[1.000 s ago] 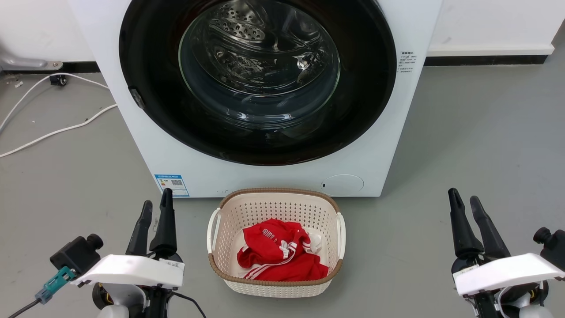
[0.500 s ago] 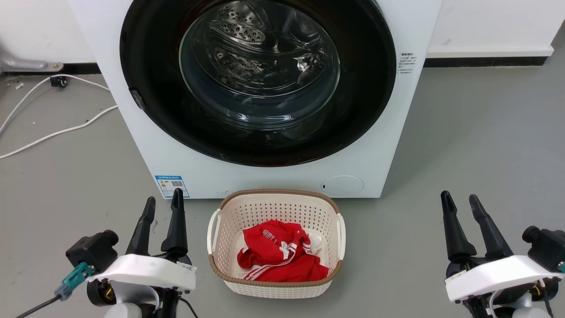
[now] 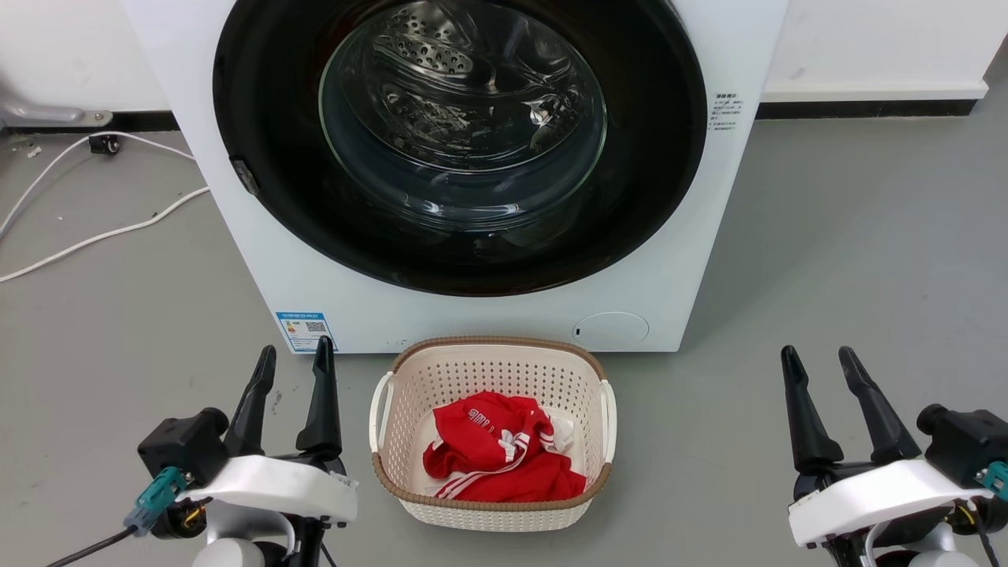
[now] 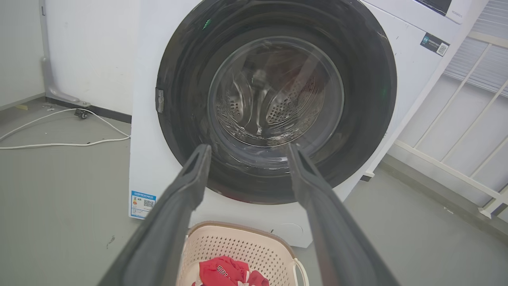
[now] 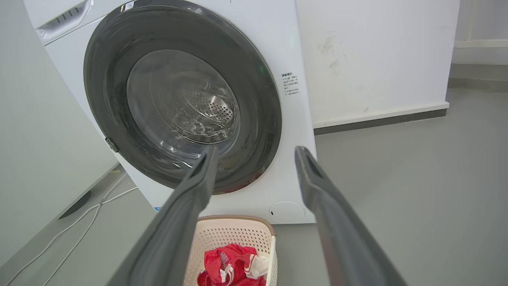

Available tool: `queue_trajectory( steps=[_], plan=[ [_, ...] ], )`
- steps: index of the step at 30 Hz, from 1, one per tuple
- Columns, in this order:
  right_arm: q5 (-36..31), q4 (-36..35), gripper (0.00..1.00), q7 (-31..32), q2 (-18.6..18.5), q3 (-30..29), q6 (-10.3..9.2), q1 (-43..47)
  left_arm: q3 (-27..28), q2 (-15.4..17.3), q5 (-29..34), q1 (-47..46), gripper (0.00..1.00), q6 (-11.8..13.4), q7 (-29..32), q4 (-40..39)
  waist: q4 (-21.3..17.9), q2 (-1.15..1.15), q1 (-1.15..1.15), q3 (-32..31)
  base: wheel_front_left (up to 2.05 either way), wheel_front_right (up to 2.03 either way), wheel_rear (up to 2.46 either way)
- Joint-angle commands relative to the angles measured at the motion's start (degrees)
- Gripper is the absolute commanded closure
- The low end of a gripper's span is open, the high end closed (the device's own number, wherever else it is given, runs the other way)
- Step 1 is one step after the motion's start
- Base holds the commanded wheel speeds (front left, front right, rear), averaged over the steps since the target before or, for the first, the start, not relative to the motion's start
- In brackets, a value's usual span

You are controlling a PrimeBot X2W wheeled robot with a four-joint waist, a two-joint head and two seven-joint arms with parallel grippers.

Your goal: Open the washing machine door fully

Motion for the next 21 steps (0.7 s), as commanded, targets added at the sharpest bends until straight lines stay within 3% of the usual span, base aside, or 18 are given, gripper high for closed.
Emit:
queue_trajectory(
  steps=[1,21],
  plan=[
    [-2.0,-1.0,0.00,0.1,0.1,0.1,0.00,0.2,-0.3,0.4,2.0,-0.5,0.00,0.2,-0.6,-0.5,0.0,0.00,0.00,0.0,0.00,0.00,0.00],
    [-10.5,-2.1,0.00,0.3,0.1,0.3,-0.01,1.1,-1.3,0.7,12.0,-0.7,0.00,1.5,-3.1,0.4,-0.2,0.00,0.00,-0.1,0.00,0.00,0.00]
  ],
)
